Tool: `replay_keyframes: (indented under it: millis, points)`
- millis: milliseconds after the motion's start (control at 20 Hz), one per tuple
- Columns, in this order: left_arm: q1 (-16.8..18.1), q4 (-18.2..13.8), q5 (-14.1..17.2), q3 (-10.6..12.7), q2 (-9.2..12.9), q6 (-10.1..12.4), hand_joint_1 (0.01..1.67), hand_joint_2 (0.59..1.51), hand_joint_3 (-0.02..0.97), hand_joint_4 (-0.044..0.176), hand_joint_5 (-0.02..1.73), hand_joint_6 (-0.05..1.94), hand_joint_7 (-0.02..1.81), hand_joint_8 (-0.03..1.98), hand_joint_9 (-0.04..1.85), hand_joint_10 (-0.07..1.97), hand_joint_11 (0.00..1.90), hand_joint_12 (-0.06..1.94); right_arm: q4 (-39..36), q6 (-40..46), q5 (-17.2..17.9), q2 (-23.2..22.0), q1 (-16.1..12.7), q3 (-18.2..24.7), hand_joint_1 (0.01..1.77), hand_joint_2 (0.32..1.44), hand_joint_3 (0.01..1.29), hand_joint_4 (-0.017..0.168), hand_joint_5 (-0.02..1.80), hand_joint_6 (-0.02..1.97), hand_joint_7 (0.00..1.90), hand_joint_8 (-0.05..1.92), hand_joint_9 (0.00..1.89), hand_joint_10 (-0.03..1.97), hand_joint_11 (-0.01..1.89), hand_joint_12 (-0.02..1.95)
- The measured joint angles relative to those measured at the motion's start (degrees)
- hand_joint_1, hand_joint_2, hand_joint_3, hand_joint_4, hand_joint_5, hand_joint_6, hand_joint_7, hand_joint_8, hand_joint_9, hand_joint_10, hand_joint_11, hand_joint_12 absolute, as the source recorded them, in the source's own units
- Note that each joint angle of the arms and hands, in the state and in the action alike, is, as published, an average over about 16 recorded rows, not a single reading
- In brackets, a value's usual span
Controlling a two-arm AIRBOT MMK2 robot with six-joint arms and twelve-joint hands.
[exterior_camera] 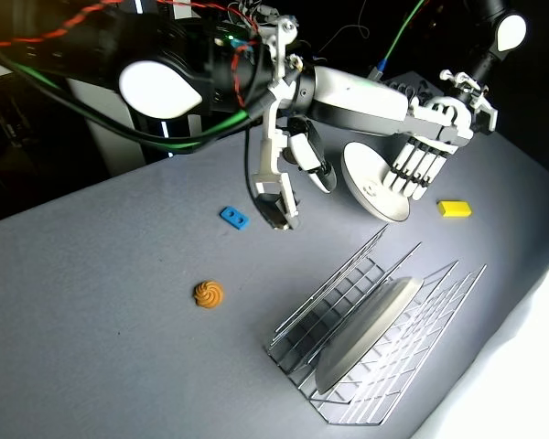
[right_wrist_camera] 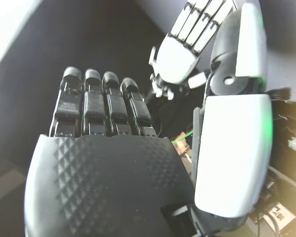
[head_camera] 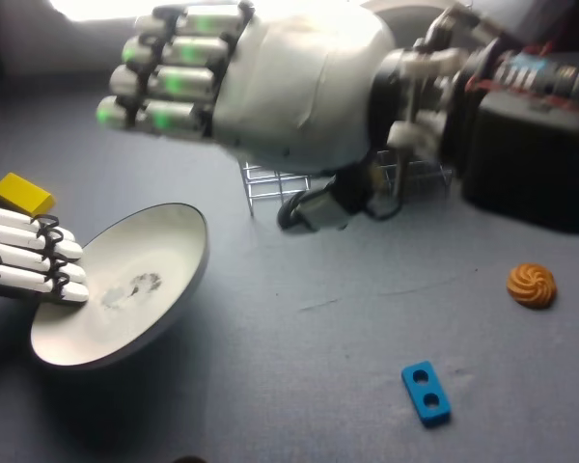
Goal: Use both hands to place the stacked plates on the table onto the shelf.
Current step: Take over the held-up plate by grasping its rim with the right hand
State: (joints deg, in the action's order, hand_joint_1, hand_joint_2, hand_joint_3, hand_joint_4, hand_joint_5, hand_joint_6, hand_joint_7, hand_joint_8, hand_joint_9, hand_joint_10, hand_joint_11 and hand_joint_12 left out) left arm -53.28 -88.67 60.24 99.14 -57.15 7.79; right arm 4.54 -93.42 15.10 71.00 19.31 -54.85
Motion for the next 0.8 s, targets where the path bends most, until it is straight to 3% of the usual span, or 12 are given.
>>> replay_keyframes:
  millis: [300, 800]
  points:
    - [-0.59, 0.41, -0.26, -0.05, -0.13, 0.04, 0.02, 1.137, 0.019, -0.005, 0.08, 0.00, 0.07, 0.00, 0.01, -0.03, 0.02, 0.02, 12.75, -11.24, 2.37, 5.34, 4.17, -0.77, 1.06, 0.87, 0.01, 0.004, 0.02, 0.02, 0.02, 0.02, 0.04, 0.02, 0.03, 0.21]
    - [-0.59, 0.51, -0.26, -0.05, -0.20, 0.04, 0.02, 1.138, 0.018, -0.005, 0.08, -0.01, 0.07, 0.00, 0.01, -0.03, 0.02, 0.01, 20.06, -16.74, 4.87, 14.45, 8.93, -6.24, 1.03, 1.00, 0.01, 0.004, 0.12, 0.02, 0.16, 0.02, 0.20, 0.02, 0.02, 0.82]
